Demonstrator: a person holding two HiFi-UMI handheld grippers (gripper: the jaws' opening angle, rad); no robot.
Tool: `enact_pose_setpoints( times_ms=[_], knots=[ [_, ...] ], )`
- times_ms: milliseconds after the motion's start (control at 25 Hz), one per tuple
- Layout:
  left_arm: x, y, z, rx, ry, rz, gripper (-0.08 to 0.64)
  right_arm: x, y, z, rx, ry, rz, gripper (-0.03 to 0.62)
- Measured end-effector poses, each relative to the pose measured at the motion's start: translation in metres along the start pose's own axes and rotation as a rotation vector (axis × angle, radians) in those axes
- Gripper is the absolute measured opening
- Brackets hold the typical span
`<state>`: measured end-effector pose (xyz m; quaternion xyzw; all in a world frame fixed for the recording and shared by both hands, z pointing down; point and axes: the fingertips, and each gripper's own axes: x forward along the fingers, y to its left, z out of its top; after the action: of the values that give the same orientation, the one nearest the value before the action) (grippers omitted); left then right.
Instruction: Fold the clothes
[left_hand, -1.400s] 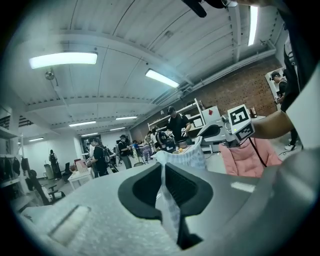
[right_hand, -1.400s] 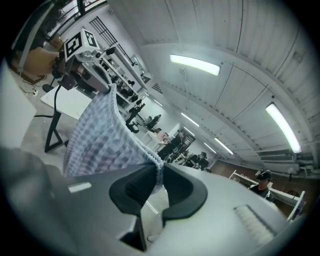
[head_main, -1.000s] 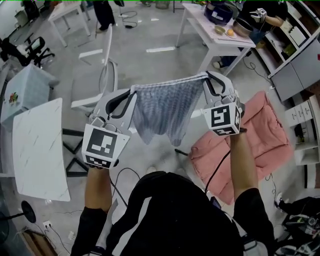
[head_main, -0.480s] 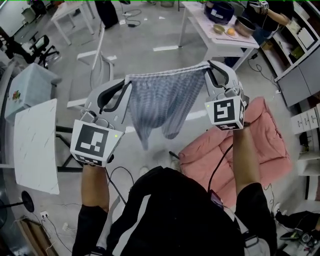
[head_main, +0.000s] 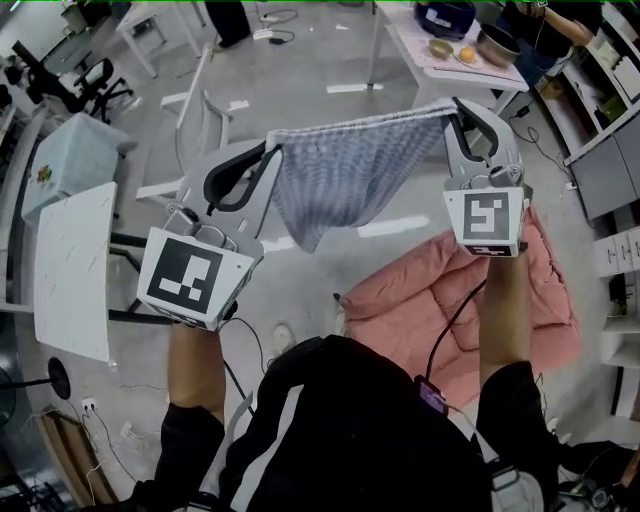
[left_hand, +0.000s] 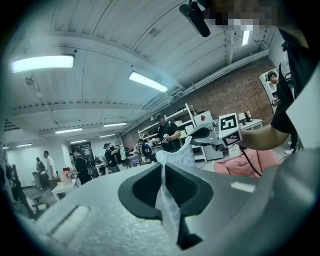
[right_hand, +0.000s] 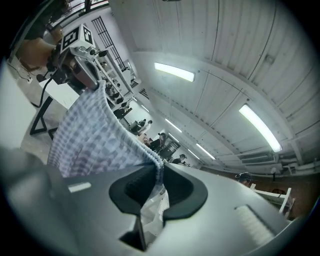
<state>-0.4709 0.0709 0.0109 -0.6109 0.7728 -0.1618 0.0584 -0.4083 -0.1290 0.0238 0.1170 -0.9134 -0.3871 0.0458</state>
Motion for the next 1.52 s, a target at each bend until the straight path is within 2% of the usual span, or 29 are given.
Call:
enact_pose_setpoints(
  times_ms=[160, 280, 440, 600, 760, 920, 1040, 1280, 1520],
  knots=[
    [-0.004, -0.04, 0.005, -0.01, -0.012, -0.068, 0.029, -0.035, -0.008, -0.014, 0.004, 0.042, -0.047, 0.052],
    [-0.01, -0.074, 0.021, 0.005, -0.052, -0.123, 0.029, -0.072, -0.02, -0.021, -0.001, 0.074, -0.096, 0.052],
    [-0.028, -0.113, 0.053, 0.032, -0.126, -0.221, 0.029, -0.134, -0.042, -0.013, 0.006, 0.122, -0.191, 0.052],
    [-0.052, -0.153, 0.067, 0.039, -0.168, -0.304, 0.028, -0.192, -0.043, -0.01, 0.015, 0.178, -0.261, 0.052],
    [-0.067, -0.207, 0.055, 0.01, -0.139, -0.394, 0.028, -0.248, -0.032, -0.029, 0.023, 0.262, -0.277, 0.052],
    [-0.077, -0.254, 0.05, -0.011, -0.108, -0.453, 0.028, -0.293, -0.028, -0.046, 0.034, 0.31, -0.28, 0.052],
    [-0.079, -0.28, 0.047, -0.014, -0.079, -0.462, 0.028, -0.315, -0.028, -0.059, 0.042, 0.324, -0.284, 0.052],
    [-0.072, -0.316, 0.045, -0.001, -0.057, -0.387, 0.028, -0.351, -0.027, -0.084, 0.067, 0.311, -0.275, 0.052],
    [-0.072, -0.398, 0.062, -0.006, -0.022, -0.352, 0.028, -0.415, -0.043, -0.124, 0.073, 0.297, -0.22, 0.052]
  ],
)
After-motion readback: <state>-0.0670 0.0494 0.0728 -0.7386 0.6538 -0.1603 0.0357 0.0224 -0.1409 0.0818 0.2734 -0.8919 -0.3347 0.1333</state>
